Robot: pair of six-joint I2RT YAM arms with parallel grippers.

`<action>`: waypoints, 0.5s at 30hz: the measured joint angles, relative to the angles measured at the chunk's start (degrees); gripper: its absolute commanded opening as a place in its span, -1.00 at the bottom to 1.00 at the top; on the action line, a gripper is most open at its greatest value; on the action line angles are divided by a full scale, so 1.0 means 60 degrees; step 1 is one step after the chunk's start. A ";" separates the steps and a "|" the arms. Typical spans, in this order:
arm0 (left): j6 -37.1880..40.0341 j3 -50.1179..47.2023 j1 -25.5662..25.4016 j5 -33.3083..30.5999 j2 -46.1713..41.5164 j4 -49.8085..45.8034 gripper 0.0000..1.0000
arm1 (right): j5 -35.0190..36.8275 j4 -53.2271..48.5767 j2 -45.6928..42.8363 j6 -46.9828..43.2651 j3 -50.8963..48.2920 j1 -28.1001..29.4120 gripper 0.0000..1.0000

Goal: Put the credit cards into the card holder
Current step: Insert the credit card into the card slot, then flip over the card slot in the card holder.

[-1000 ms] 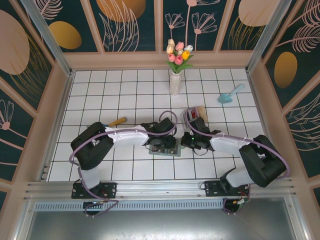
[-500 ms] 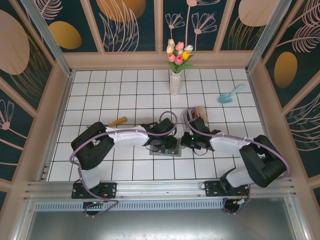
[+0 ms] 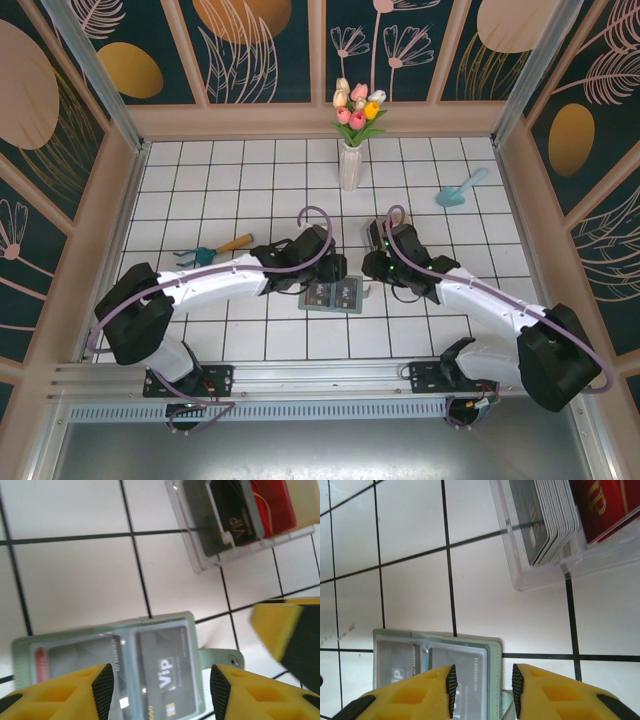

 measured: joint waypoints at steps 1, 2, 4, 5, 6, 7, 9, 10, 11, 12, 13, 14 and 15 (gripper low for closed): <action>-0.0025 -0.0182 0.0135 -0.0025 -0.0084 0.0036 0.14 | 0.0120 -0.0102 0.0000 -0.0018 0.0113 0.0000 -0.24; -0.0040 -0.0386 0.0288 -0.0022 -0.0168 0.0066 0.15 | 0.0204 -0.0219 0.0000 -0.0066 0.0229 0.0000 -0.24; -0.0106 -0.0761 0.0568 -0.0018 -0.0350 0.0109 0.17 | 0.0331 -0.0412 0.0000 -0.0157 0.0452 0.0000 -0.25; -0.0117 -0.0954 0.0710 -0.0011 -0.0459 0.0146 0.17 | 0.0364 -0.0474 0.0000 -0.0204 0.0554 0.0000 -0.25; -0.0146 -0.1118 0.0849 -0.0004 -0.0568 0.0189 0.18 | 0.0393 -0.0510 0.0000 -0.0229 0.0641 0.0000 -0.25; -0.0182 -0.1279 0.0987 0.0022 -0.0688 0.0237 0.18 | 0.0393 -0.0514 0.0000 -0.0244 0.0707 0.0007 -0.25; -0.0255 -0.1566 0.1235 0.0080 -0.0911 0.0364 0.18 | 0.0357 -0.0503 0.0000 -0.0240 0.0772 0.0025 -0.25; -0.0291 -0.1712 0.1348 0.0095 -0.1020 0.0433 0.19 | 0.0310 -0.0499 0.0000 -0.0240 0.0776 0.0040 -0.25; -0.0331 -0.1829 0.1443 0.0127 -0.1107 0.0477 0.20 | 0.0259 -0.0503 0.0000 -0.0240 0.0776 0.0073 -0.25; -0.0368 -0.1934 0.1526 0.0164 -0.1180 0.0525 0.21 | 0.0200 -0.0503 0.0000 -0.0237 0.0776 0.0098 -0.24; -0.0412 -0.2033 0.1606 0.0211 -0.1246 0.0579 0.23 | 0.0149 -0.0503 0.0000 -0.0229 0.0776 0.0146 -0.25; -0.0466 -0.2138 0.1690 0.0288 -0.1308 0.0663 0.24 | 0.0120 -0.0499 0.0000 -0.0211 0.0780 0.0197 -0.25; -0.0510 -0.2229 0.1767 0.0357 -0.1351 0.0750 0.26 | 0.0080 -0.0492 0.0000 -0.0197 0.0780 0.0255 -0.24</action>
